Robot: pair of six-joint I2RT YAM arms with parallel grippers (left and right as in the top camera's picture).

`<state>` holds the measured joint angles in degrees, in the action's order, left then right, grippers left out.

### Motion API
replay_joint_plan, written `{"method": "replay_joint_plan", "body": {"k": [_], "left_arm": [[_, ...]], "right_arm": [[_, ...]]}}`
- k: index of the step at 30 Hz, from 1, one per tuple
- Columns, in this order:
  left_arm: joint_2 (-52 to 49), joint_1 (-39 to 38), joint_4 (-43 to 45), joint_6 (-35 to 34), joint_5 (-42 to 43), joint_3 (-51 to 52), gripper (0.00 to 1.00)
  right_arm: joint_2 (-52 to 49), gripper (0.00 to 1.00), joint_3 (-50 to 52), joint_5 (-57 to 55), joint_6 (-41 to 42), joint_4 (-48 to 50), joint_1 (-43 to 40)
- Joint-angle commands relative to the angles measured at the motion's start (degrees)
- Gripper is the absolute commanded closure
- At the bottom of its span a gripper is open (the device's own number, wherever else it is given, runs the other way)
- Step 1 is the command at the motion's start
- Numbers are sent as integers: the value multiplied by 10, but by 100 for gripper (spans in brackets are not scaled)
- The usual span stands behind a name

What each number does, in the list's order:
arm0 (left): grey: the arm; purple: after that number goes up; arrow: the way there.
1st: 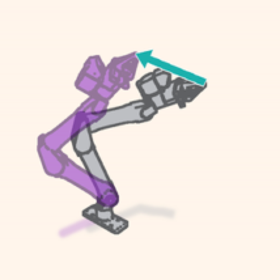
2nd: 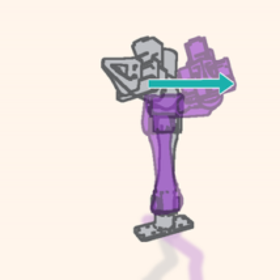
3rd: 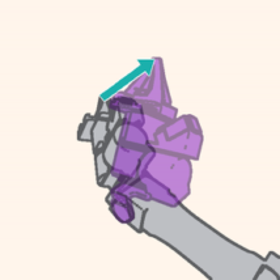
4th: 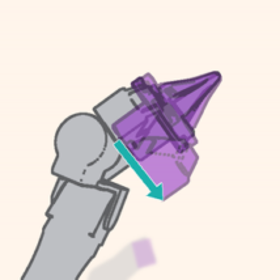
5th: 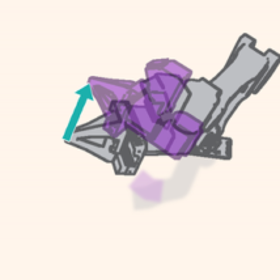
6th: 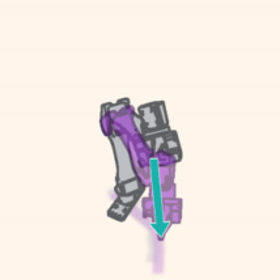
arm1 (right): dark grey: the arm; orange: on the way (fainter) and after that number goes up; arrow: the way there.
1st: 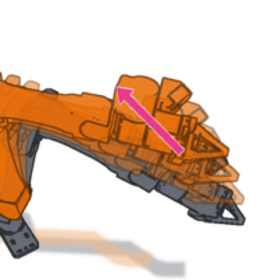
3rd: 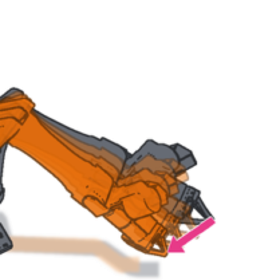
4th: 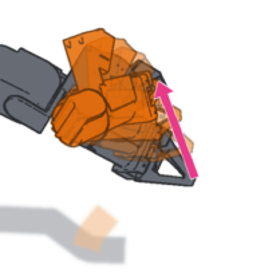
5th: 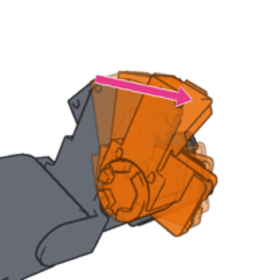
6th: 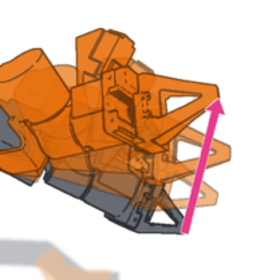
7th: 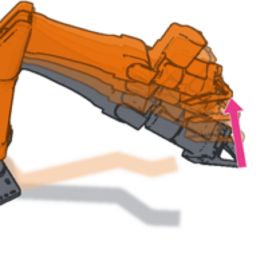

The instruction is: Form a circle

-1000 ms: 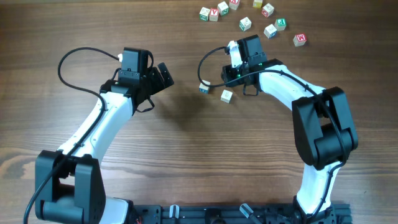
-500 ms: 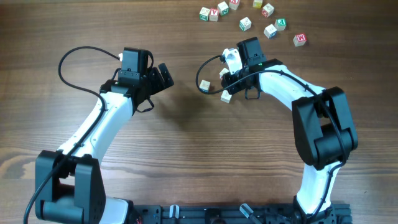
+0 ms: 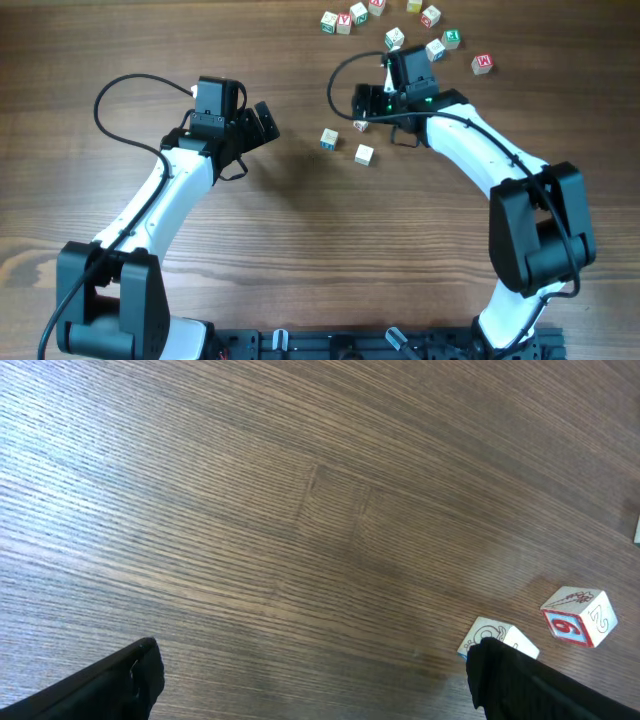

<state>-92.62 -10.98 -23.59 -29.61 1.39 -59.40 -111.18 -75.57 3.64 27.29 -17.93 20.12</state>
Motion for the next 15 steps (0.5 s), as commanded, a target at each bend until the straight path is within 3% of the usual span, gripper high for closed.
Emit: {"method": "replay_joint_plan", "body": {"k": [1,6,12,15], "left_arm": [[11,0,1,9,0,2,0],[11,0,1,9,0,2,0],[11,0,1,9,0,2,0],[11,0,1,9,0,2,0]], "right_arm": [[-38,9,-6,-97,187,2,38],[-65,13,-6,-170,272,-9,75],[-79,34,-6,-178,287,14,74],[-79,39,-6,-185,298,21,74]]}}
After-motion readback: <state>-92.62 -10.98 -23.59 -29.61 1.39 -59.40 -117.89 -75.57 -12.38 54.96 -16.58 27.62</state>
